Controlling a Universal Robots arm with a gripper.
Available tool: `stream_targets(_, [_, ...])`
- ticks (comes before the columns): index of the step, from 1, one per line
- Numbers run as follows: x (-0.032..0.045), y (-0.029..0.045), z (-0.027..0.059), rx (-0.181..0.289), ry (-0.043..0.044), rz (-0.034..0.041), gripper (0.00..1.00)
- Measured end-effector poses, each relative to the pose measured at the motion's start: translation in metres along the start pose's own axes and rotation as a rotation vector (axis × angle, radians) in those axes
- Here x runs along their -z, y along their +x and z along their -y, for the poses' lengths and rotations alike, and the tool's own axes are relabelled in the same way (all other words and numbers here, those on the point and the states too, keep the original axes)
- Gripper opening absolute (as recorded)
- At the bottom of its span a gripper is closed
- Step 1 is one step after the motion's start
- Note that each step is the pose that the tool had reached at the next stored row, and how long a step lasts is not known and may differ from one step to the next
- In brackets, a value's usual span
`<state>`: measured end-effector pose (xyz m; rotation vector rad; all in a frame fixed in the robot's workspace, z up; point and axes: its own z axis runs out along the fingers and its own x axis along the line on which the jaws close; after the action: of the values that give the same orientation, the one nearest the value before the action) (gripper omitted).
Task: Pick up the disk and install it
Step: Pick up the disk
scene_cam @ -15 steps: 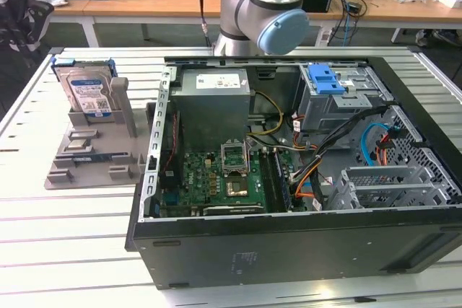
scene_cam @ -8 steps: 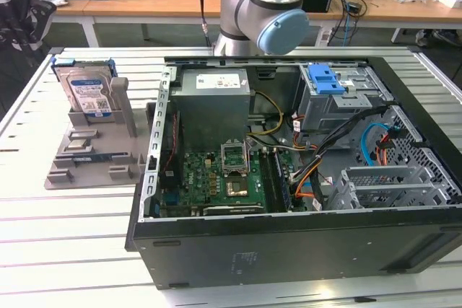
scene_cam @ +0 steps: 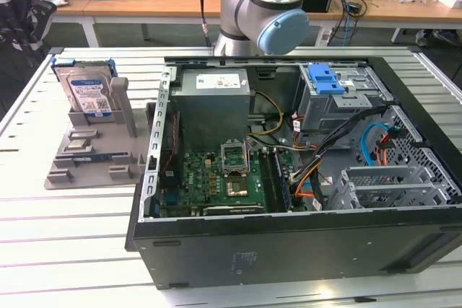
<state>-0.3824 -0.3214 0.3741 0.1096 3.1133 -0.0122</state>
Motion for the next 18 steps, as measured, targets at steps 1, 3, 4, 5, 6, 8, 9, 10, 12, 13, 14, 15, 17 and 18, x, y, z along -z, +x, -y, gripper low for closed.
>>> stream_targets(1, [0.0000, 0.0000, 0.0000, 0.000, 0.0000, 0.0001, 0.11])
stream_targets(3, [-0.0001, 0.0000, -0.0001, 0.042, -0.0011, 0.0004, 0.11])
stream_targets(4, [0.0000, 0.0000, -0.0001, 0.084, -0.0021, 0.0005, 0.11])
stream_targets(5, [0.0000, 0.0000, -0.0001, 0.124, -0.0033, 0.0009, 0.11])
stream_targets(6, [0.0000, 0.0000, -0.0001, 0.144, -0.0038, 0.0010, 0.11])
stream_targets(8, [0.0000, 0.0000, -0.0001, 0.199, -0.0052, 0.0014, 0.11])
stream_targets(9, [0.0000, 0.0000, -0.0001, 0.221, -0.0058, 0.0016, 0.11])
stream_targets(10, [0.0000, 0.0000, -0.0001, 0.245, -0.0065, 0.0017, 0.11])
stream_targets(12, [0.0000, 0.0000, -0.0001, 0.274, -0.0073, 0.0020, 0.11])
stream_targets(13, [0.0000, 0.0000, -0.0001, 0.297, -0.0079, 0.0021, 0.11])
stream_targets(14, [0.0000, 0.0000, -0.0001, 0.312, -0.0082, 0.0022, 0.11])
stream_targets(15, [0.0000, -0.0001, 0.0000, 0.329, -0.0087, 0.0024, 0.11])
stream_targets(17, [0.0000, -0.0001, -0.0001, 0.361, -0.0096, 0.0025, 0.11])
stream_targets(18, [0.0000, -0.0001, 0.0000, 0.376, -0.0099, 0.0027, 0.11])
